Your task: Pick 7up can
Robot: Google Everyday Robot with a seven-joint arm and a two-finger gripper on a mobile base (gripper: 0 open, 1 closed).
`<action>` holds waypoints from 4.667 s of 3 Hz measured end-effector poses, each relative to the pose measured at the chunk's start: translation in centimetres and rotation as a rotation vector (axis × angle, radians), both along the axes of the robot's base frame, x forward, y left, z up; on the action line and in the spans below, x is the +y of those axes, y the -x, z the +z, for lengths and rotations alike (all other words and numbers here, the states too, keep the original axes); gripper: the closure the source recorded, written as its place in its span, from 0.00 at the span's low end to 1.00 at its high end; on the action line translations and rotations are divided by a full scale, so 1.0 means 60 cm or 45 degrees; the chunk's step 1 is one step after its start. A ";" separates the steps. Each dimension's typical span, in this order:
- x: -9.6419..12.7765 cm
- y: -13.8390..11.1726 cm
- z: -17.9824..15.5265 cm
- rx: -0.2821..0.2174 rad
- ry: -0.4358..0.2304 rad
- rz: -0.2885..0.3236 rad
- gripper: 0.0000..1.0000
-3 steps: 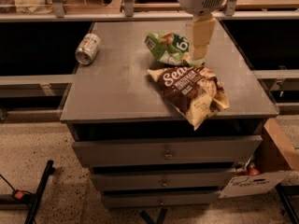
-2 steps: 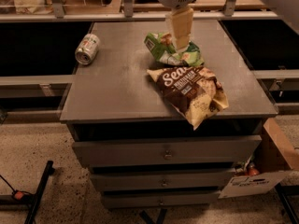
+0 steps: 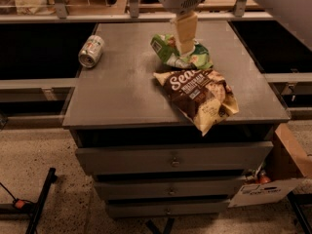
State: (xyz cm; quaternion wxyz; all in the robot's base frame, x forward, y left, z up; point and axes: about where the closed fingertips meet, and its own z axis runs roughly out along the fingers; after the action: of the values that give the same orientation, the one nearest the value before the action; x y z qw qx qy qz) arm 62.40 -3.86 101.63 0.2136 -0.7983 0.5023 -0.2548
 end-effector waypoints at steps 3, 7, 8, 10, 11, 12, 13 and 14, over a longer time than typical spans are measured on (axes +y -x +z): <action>0.117 -0.170 -0.056 -0.020 0.067 0.344 0.00; 0.300 -0.268 -0.186 -0.034 0.181 0.860 0.00; 0.330 -0.278 -0.208 -0.040 0.268 0.961 0.00; 0.369 -0.296 -0.247 -0.038 0.400 1.034 0.00; 0.380 -0.302 -0.256 -0.088 0.456 1.017 0.00; 0.388 -0.300 -0.274 -0.082 0.507 1.024 0.18; 0.388 -0.290 -0.284 -0.072 0.548 1.041 0.42; 0.386 -0.281 -0.283 -0.068 0.566 1.050 0.64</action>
Offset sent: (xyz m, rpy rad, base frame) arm 0.1139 0.0765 -0.0319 -0.0600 -0.0456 0.3109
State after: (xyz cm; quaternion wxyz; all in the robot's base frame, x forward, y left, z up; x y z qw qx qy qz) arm 79.25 19.28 84.65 0.1335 -0.9508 0.0708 -0.2705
